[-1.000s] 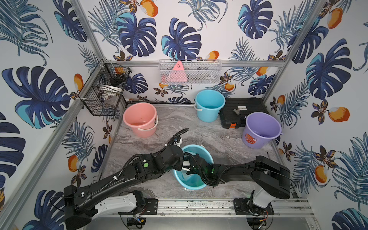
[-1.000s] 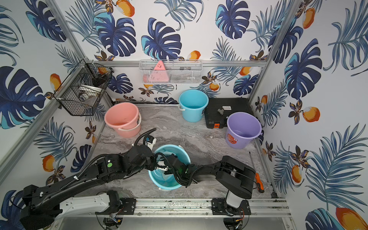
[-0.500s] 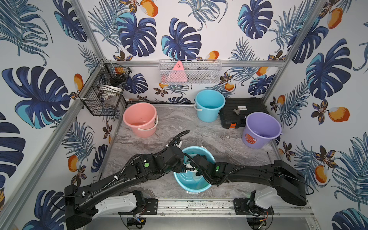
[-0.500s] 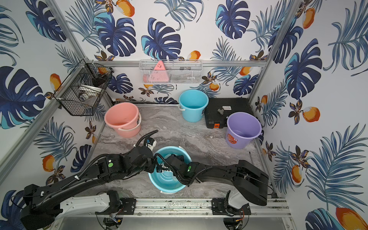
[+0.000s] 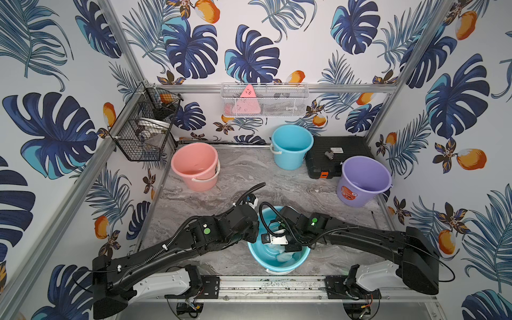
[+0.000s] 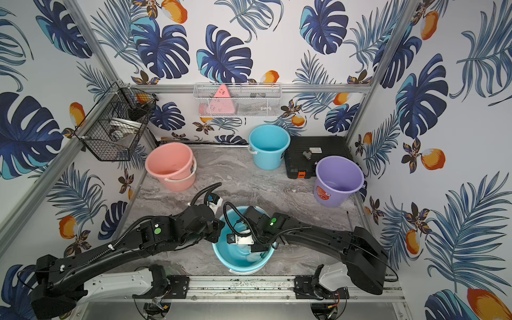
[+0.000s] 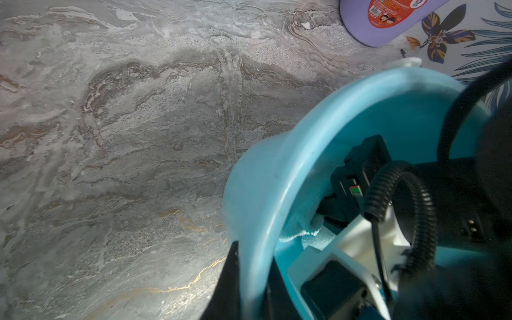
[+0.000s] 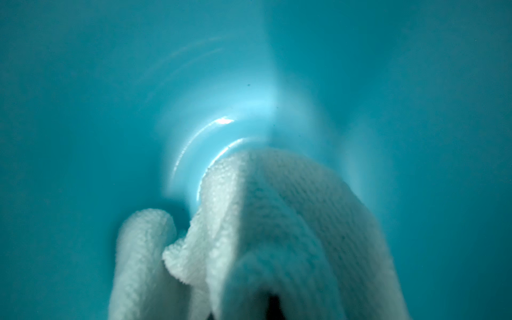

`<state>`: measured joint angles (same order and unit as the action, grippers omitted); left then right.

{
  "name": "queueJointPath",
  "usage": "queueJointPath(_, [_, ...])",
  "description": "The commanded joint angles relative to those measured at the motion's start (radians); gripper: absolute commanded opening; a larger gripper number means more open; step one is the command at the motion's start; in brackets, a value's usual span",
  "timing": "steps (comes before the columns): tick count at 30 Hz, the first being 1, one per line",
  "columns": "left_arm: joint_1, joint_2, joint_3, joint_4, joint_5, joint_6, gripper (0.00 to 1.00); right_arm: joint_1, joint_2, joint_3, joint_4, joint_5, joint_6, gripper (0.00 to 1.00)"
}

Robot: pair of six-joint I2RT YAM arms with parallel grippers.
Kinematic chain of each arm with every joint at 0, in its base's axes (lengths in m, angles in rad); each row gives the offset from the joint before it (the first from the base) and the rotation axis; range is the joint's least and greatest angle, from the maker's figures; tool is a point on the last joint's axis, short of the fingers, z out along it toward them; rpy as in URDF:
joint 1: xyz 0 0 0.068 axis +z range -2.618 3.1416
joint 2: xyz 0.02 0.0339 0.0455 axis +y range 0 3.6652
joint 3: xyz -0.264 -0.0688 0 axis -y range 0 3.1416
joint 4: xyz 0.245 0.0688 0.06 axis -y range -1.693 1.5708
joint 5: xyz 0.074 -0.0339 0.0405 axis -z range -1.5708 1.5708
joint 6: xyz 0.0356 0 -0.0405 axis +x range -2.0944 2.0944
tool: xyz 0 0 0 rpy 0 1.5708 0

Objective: Wipe the inside of the bucket with a cloth
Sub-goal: Wipe the dirt from the inside of the bucket.

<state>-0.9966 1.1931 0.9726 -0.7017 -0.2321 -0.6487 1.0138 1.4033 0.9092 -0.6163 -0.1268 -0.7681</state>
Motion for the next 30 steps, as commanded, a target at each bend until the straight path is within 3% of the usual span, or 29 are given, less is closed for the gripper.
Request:
queueJointPath(1, [-0.001, -0.002, -0.010, -0.052, -0.072, 0.027, 0.00, -0.024, 0.010, -0.005, -0.074, -0.273, 0.006, 0.00])
queueJointPath(6, [-0.008, 0.010, -0.018, -0.029, -0.059, 0.028, 0.00, -0.024, 0.008, -0.056, 0.162, -0.343, 0.058, 0.00])
queueJointPath(12, [-0.017, 0.022, -0.023, -0.014, -0.043, 0.025, 0.00, -0.024, -0.003, -0.136, 0.487, -0.249, 0.141, 0.00])
queueJointPath(18, [-0.024, 0.026, -0.021, -0.012, -0.038, 0.022, 0.00, -0.013, 0.006, -0.206, 0.773, 0.023, 0.170, 0.00])
queueJointPath(22, [-0.025, 0.023, -0.014, -0.025, -0.046, 0.021, 0.00, 0.033, 0.027, -0.242, 0.898, 0.266, 0.076, 0.00])
queueJointPath(27, [-0.027, 0.014, -0.007, -0.042, -0.056, 0.021, 0.00, 0.074, 0.046, -0.239, 0.910, 0.468, -0.057, 0.00])
queueJointPath(30, [-0.028, 0.012, 0.000, -0.056, -0.066, 0.018, 0.00, 0.080, 0.038, -0.214, 0.802, 0.538, -0.097, 0.00])
